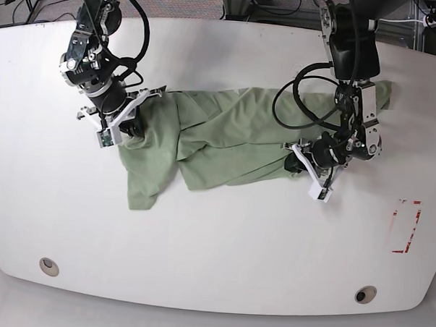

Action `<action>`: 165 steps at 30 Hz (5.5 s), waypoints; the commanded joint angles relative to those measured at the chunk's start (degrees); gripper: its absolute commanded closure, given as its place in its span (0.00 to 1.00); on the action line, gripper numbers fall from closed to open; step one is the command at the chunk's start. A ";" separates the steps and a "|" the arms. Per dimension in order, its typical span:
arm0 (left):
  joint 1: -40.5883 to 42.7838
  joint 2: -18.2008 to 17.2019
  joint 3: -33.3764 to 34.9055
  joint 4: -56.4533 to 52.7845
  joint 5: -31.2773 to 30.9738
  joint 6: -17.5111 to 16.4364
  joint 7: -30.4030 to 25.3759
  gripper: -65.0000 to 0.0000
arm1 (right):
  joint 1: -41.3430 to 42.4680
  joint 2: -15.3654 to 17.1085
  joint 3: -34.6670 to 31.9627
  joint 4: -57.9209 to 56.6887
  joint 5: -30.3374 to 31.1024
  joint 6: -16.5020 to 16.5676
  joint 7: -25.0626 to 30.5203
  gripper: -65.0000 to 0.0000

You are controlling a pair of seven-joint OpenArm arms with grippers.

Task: Fold the T-shirt properly
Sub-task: 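Pull both grippers apart, stretching the shirt across the table, then release the shirt with the right gripper and move it toward the bunched cloth, then grasp the bunched shirt edge with the right gripper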

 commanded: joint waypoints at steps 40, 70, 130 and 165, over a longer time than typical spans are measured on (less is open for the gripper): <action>-6.94 -13.05 -16.87 37.86 -0.09 -2.78 16.74 0.99 | 32.94 9.27 -3.10 -2.34 1.13 -0.08 0.69 1.00; -12.83 -10.50 -13.97 31.27 -0.17 -1.82 25.36 0.99 | 31.79 13.05 -7.85 -8.58 1.04 0.36 2.18 1.00; 30.33 -10.24 -6.23 38.21 -0.44 -2.08 15.42 0.99 | 17.73 3.38 -24.64 -15.00 1.04 -0.17 11.67 0.22; 33.15 -12.17 -5.53 38.57 -0.17 -2.08 15.42 0.99 | 38.12 -6.55 -31.93 -44.01 1.04 -0.08 17.04 0.20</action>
